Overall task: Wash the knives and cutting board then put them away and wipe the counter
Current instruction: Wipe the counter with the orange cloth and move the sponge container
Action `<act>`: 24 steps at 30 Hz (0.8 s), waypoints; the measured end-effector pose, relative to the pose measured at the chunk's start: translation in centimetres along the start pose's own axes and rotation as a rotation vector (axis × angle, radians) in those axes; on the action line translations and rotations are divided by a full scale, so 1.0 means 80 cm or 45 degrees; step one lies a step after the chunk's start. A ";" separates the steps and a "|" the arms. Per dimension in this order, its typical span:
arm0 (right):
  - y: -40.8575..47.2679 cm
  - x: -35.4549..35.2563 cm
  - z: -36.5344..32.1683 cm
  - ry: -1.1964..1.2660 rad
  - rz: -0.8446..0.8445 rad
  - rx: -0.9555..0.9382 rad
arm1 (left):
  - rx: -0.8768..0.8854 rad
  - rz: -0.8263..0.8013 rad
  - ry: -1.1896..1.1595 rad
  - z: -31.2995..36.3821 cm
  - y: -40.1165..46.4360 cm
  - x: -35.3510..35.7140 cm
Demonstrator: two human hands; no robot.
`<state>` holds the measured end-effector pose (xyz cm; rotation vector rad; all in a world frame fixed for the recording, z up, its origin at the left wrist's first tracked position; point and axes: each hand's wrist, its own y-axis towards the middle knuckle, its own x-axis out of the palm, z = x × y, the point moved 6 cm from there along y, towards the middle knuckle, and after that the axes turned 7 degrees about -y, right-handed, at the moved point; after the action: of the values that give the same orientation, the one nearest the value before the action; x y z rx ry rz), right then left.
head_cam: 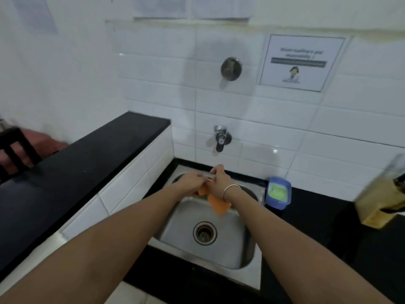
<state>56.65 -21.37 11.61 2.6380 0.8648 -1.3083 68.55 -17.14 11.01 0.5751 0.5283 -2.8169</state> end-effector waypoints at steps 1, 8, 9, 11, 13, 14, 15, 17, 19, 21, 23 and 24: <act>0.000 -0.015 -0.005 0.070 0.024 0.006 | -0.032 0.007 -0.179 0.010 -0.001 -0.004; 0.003 -0.040 -0.004 0.951 -0.164 0.099 | -0.074 -0.136 -0.882 0.076 0.006 -0.010; -0.001 -0.038 -0.004 1.099 -0.223 0.147 | -0.096 -0.134 -0.952 0.078 0.009 -0.010; -0.003 -0.035 -0.001 1.305 -0.275 0.199 | -0.149 -0.108 -1.080 0.076 0.017 -0.006; 0.003 -0.032 0.001 1.499 -0.258 0.219 | -0.197 -0.047 -1.170 0.071 0.022 -0.001; 0.009 -0.032 0.003 1.607 -0.222 0.255 | -0.214 -0.006 -1.211 0.067 0.026 0.001; 0.016 -0.030 0.005 1.733 -0.189 0.302 | -0.221 0.034 -1.235 0.064 0.029 0.002; 0.027 -0.028 0.006 1.876 -0.144 0.406 | -0.204 0.112 -1.173 0.057 0.036 0.004; 0.036 -0.025 0.002 1.915 -0.127 0.478 | -0.116 0.203 -0.912 0.053 0.042 0.003; 0.047 -0.020 -0.005 1.925 -0.077 0.536 | 0.090 0.290 -0.539 0.062 0.045 -0.002; 0.057 -0.021 -0.008 1.884 0.038 0.560 | 0.284 0.258 -0.249 0.079 0.043 0.000; 0.063 -0.024 -0.006 1.821 0.098 0.556 | 0.338 0.209 -0.154 0.085 0.043 0.002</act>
<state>58.61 -26.32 12.47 3.6700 0.4580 0.7617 67.09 -22.91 15.76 0.4660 0.0796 -2.7579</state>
